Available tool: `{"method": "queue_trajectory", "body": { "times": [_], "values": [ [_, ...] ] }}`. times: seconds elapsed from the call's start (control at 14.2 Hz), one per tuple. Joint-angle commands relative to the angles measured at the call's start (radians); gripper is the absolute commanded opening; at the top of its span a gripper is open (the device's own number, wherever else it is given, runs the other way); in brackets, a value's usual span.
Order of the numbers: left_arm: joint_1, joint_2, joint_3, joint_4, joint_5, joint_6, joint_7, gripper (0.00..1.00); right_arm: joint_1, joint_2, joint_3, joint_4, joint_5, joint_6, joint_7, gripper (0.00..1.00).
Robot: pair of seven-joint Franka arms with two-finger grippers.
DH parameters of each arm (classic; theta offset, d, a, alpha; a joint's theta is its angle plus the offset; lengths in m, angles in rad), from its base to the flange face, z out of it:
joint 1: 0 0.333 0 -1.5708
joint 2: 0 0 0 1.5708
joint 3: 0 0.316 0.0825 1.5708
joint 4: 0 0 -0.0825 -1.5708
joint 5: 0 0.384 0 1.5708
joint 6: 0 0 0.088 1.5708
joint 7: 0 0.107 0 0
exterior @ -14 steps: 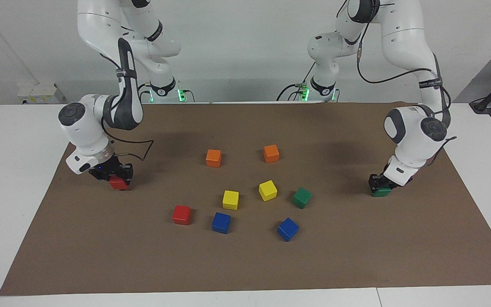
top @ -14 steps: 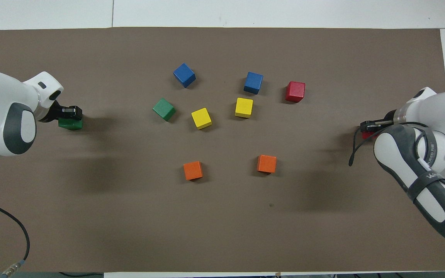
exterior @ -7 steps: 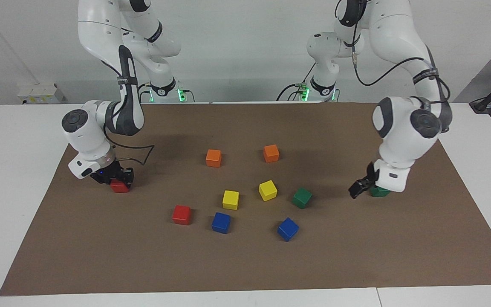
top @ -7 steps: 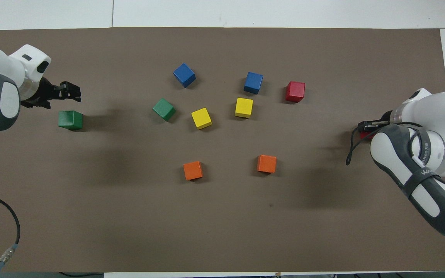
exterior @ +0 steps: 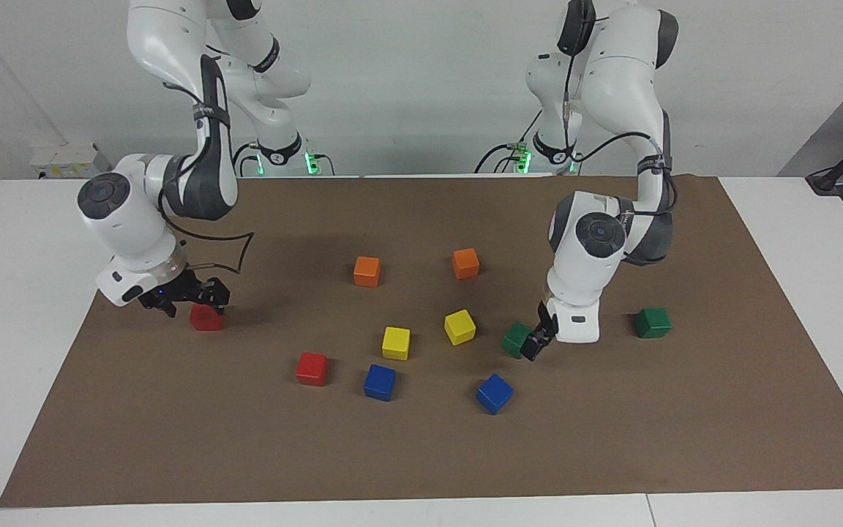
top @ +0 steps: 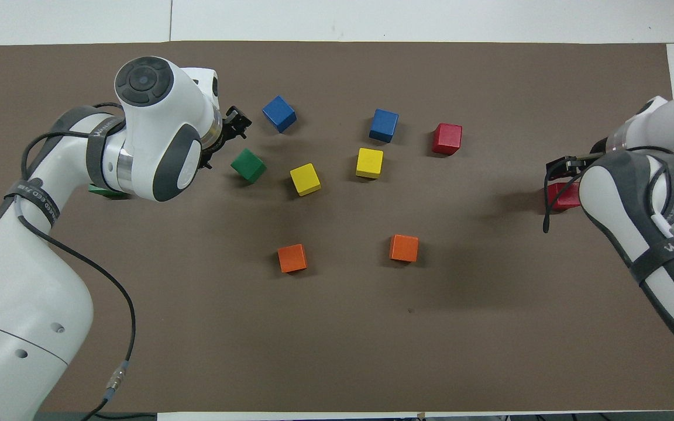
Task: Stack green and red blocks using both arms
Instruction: 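Grasp the other green with the left gripper while the right gripper reaches red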
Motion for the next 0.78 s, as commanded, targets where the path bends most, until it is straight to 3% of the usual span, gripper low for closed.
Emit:
{"method": "queue_trajectory", "body": {
  "times": [0.0,0.35,0.49,0.56,0.63,0.71],
  "values": [
    [-0.027,-0.011,0.016,-0.018,0.023,0.021,-0.057,1.0,0.11,0.091,0.005,0.114,-0.02,-0.029,0.209,1.0],
    [-0.058,-0.014,0.017,-0.114,0.064,0.134,-0.093,1.0,0.203,0.293,0.009,0.312,0.023,-0.021,0.435,1.0],
    [-0.065,-0.022,0.017,-0.151,0.064,0.168,-0.115,1.0,0.226,0.34,0.009,0.364,0.032,-0.016,0.482,1.0],
    [-0.064,-0.023,0.017,-0.151,0.065,0.171,-0.138,0.94,0.228,0.355,0.009,0.376,0.032,-0.015,0.489,1.0],
    [-0.064,-0.023,0.017,-0.145,0.064,0.154,-0.158,0.19,0.233,0.366,0.009,0.386,0.032,-0.012,0.49,1.0],
    [-0.064,-0.025,0.017,-0.136,0.064,0.127,-0.16,0.0,0.234,0.373,0.009,0.389,0.032,-0.003,0.492,1.0]
  ]
}}
